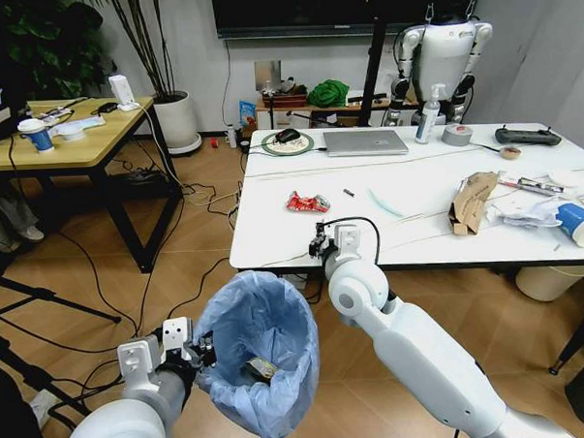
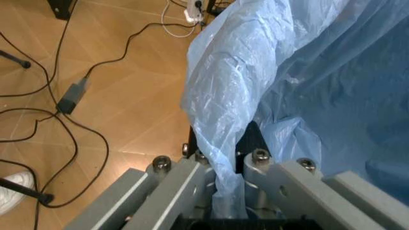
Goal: Pick up the trash bin and place the trash from the table into it.
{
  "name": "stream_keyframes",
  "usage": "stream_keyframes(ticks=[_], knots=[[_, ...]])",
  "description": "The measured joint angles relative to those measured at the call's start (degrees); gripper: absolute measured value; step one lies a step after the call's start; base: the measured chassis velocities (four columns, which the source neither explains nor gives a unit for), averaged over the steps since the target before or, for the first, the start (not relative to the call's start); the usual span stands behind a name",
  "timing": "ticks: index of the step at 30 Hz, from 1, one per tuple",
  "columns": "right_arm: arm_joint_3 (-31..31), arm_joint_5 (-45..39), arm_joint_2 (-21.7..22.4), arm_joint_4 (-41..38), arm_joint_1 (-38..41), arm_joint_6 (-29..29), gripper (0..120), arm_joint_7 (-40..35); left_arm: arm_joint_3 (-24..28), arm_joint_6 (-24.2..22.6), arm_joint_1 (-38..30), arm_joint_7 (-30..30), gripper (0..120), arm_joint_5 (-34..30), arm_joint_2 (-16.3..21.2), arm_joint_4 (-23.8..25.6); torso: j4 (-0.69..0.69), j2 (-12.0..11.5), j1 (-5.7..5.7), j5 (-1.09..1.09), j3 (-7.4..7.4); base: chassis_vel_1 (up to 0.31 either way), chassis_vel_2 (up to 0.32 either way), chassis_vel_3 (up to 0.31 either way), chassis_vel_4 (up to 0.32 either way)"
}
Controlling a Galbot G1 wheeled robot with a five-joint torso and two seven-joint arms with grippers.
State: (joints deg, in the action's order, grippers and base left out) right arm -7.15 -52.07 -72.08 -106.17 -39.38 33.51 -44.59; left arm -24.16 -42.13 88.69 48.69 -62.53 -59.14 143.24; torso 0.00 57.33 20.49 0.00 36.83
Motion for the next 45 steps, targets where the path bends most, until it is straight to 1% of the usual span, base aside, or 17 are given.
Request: stream_keyframes(ticks=[5, 10, 11, 12, 15, 18, 19, 21, 24, 27, 30, 32, 34, 39, 41, 43, 45], knots=[[0.67, -0.33, 1.15, -3.47, 0.03, -1.74, 0, 5.24, -0.89, 0.0, -0.31, 0.5, 0, -1.02, -0.14, 0.0, 0.0, 0.0, 0.0, 0.0, 0.0, 0.0, 0.0, 0.0, 0.0], [1.69, -2.04, 4.98, -10.62, -1.9, -5.13, 0, 19.52, -2.12, 0.0, -0.62, 0.75, 0, -2.14, -0.12, 0.0, 0.0, 0.0, 0.0, 0.01, -0.01, 0.0, 0.0, 0.0, 0.0], [1.62, -2.74, 5.93, -12.02, -2.52, -5.48, 0, 22.06, -2.16, 0.0, -0.65, 0.77, 0, -2.21, -0.11, 0.0, 0.0, 0.0, 0.0, 0.01, -0.01, 0.0, 0.0, 0.0, 0.0], [1.62, -2.74, 5.93, -12.02, -2.52, -5.48, 0, 22.06, -2.16, 0.0, -0.65, 0.77, 0, -2.21, -0.11, 0.0, 0.0, 0.0, 0.0, 0.01, -0.01, 0.0, 0.0, 0.0, 0.0], [1.2, -3.82, 9.04, -16.3, -5.51, -6.46, 0, 31.52, -2.17, 0.0, -0.88, 0.85, 0, -2.47, -0.16, -0.01, 0.0, 0.0, 0.0, 0.0, -0.01, 0.0, 0.0, 0.0, 0.0], [0.87, -3.8, 11.58, -18.94, -7.76, -6.56, 0, 38.53, -2.1, 0.0, -1.1, 0.92, 0, -2.54, -0.31, -0.23, 0.0, 0.0, 0.0, 0.01, -0.02, 0.0, 0.0, 0.0, 0.0], [0.87, -3.8, 11.58, -18.94, -7.76, -6.56, 0, 38.53, -2.1, 0.0, -1.1, 0.92, 0, -2.54, -0.31, -0.23, 0.0, 0.0, 0.0, 0.01, -0.02, 0.0, 0.0, 0.0, 0.0], [0.55, -3.12, 13.42, -20.4, -9.28, -6.53, 0, 42.8, -2.0, 0.0, -1.33, 1.08, 0, -2.55, -0.44, -0.57, -0.01, 0.0, 0.0, 0.01, -0.02, 0.0, 0.0, 0.0, 0.0], [0.17, -1.4, 15.46, -21.98, -11.22, -6.13, 0, 46.22, -1.61, 0.0, -1.72, 1.42, 0, -2.67, -0.52, -0.8, 0.0, 0.0, 0.0, 0.01, -0.02, 0.0, 0.0, 0.0, 0.0], [0.3, 0.31, 16.22, -22.43, -12.39, -5.82, 0, 47.97, -1.25, 0.0, -1.97, 1.6, 0, -2.71, -0.55, -0.87, 0.0, 0.0, 0.0, 0.01, -0.02, 0.0, 0.0, 0.0, 0.0], [1.49, 4.31, 17.23, -22.87, -14.3, -5.36, 0, 51.54, -0.76, 0.0, -2.28, 1.76, 0, -2.73, -0.62, -0.92, -0.01, 0.0, 0.0, 0.01, -0.02, 0.0, 0.0, 0.0, 0.0], [1.97, 5.81, 17.59, -23.18, -14.98, -5.53, 7, 52.47, -0.56, 0.0, -2.35, 1.83, 0, -2.73, -0.65, -0.94, 0.0, 0.0, 0.0, 0.0, -0.02, 0.0, 0.0, 0.0, 0.0], [2.11, 6.1, 17.68, -23.25, -15.17, -5.63, 10, 52.6, -0.5, 0.0, -2.38, 1.85, 0, -2.73, -0.66, -0.94, 0.0, 0.0, 0.0, 0.01, -0.02, 0.0, 0.0, 0.0, 0.0], [2.86, 7.04, 17.76, -23.37, -16.19, -6.08, 32, 52.65, -0.37, 0.0, -2.38, 1.87, 0, -2.7, -0.65, -0.93, 0.0, 0.0, 0.0, 0.0, -0.01, 0.0, 0.0, 0.0, 0.0], [3.0, 7.26, 17.72, -23.37, -16.38, -6.23, 34, 52.65, -0.37, 0.0, -2.37, 1.87, 0, -2.7, -0.65, -0.91, 0.0, 0.0, 0.0, 0.0, -0.01, 0.0, 0.0, 0.0, 0.0], [3.95, 7.47, 17.41, -23.37, -16.67, -6.65, 44, 52.24, -0.37, 0.0, -2.3, 1.88, 0, -2.69, -0.64, -0.81, 0.0, 0.0, 0.0, 0.0, -0.01, 0.0, 0.0, 0.0, 0.0], [5.65, 6.73, 16.65, -23.32, -16.23, -6.73, 53, 49.66, -0.35, 0.0, -2.16, 1.88, 0, -2.66, -0.64, -0.7, -0.01, 0.0, -0.01, 0.0, -0.01, 0.0, 0.0, 0.0, 0.0]])
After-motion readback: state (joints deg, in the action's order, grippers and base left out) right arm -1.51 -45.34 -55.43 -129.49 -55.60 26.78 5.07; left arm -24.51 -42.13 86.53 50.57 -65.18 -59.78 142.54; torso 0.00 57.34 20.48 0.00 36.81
